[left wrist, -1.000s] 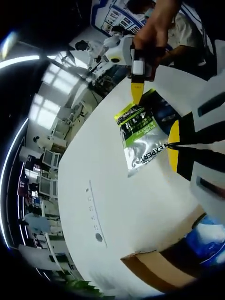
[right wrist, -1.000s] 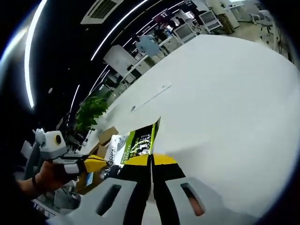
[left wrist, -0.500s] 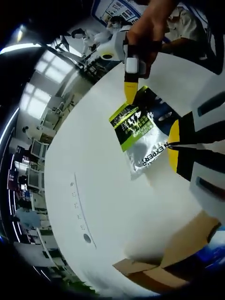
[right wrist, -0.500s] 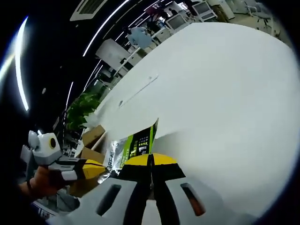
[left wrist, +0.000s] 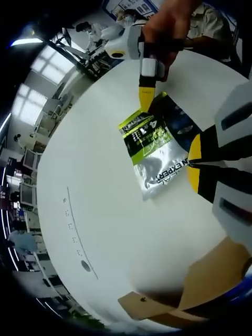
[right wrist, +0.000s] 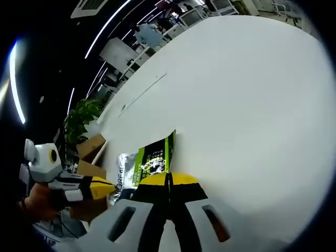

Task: Operate the shoe box by opening the lid, removing the specified soft item, and placing it in the target area until the item is outside and the box remains undamaged.

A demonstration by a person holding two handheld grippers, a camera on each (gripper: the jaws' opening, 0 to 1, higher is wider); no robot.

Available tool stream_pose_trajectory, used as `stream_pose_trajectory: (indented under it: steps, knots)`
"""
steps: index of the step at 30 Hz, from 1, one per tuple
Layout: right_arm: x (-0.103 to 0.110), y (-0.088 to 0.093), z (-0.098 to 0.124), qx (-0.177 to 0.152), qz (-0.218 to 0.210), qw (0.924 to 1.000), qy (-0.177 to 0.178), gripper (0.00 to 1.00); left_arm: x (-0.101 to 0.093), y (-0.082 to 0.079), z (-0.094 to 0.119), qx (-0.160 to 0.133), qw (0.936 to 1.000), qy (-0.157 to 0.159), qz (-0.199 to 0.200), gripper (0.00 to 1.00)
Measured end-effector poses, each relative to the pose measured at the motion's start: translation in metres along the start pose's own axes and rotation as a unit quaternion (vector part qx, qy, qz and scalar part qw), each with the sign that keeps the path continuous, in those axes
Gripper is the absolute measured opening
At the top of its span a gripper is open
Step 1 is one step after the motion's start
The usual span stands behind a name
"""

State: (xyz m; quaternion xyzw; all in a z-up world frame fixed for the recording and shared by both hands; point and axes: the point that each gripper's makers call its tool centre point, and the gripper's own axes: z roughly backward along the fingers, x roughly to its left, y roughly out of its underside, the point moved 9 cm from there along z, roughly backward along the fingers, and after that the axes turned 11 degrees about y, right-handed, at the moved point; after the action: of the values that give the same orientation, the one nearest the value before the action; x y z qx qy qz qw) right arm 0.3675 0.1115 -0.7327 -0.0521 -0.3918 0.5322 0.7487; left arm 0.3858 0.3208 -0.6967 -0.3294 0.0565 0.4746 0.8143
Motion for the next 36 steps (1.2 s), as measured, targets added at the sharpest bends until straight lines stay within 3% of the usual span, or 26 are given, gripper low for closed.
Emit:
stream_pose_trajectory:
  steps: [8, 11, 18, 22, 26, 31, 34, 36]
  knots:
    - [-0.003, -0.003, 0.002, -0.004, 0.005, 1.0, 0.005, 0.01, 0.002, 0.001, 0.003, 0.009, 0.9999, -0.01, -0.008, 0.05]
    - [-0.004, -0.003, 0.006, -0.008, 0.016, 0.9998, 0.008, 0.01, 0.002, -0.002, 0.01, -0.007, 0.9998, -0.017, -0.008, 0.1]
    - [-0.009, -0.004, 0.014, -0.014, 0.034, 0.999, 0.025, 0.08, 0.005, 0.0, 0.023, -0.025, 0.9995, -0.018, -0.006, 0.1]
    - [-0.006, -0.006, 0.021, -0.022, 0.041, 0.9986, 0.025, 0.1, 0.001, 0.0, 0.034, -0.059, 0.9982, -0.001, -0.011, 0.13]
    - [-0.001, -0.008, 0.03, -0.03, 0.049, 0.998, 0.025, 0.11, -0.003, 0.0, 0.047, -0.101, 0.9933, -0.004, -0.056, 0.16]
    - [0.009, -0.007, 0.042, -0.038, 0.058, 0.9973, 0.024, 0.11, -0.004, 0.009, 0.062, -0.121, 0.9912, 0.001, -0.055, 0.16]
    - [0.02, -0.005, 0.051, -0.044, 0.064, 0.9968, 0.023, 0.11, -0.002, 0.014, 0.074, -0.146, 0.988, 0.005, -0.051, 0.17]
    - [0.027, -0.003, 0.056, -0.046, 0.071, 0.9961, 0.024, 0.12, -0.004, 0.014, 0.084, -0.181, 0.9817, 0.026, -0.053, 0.18]
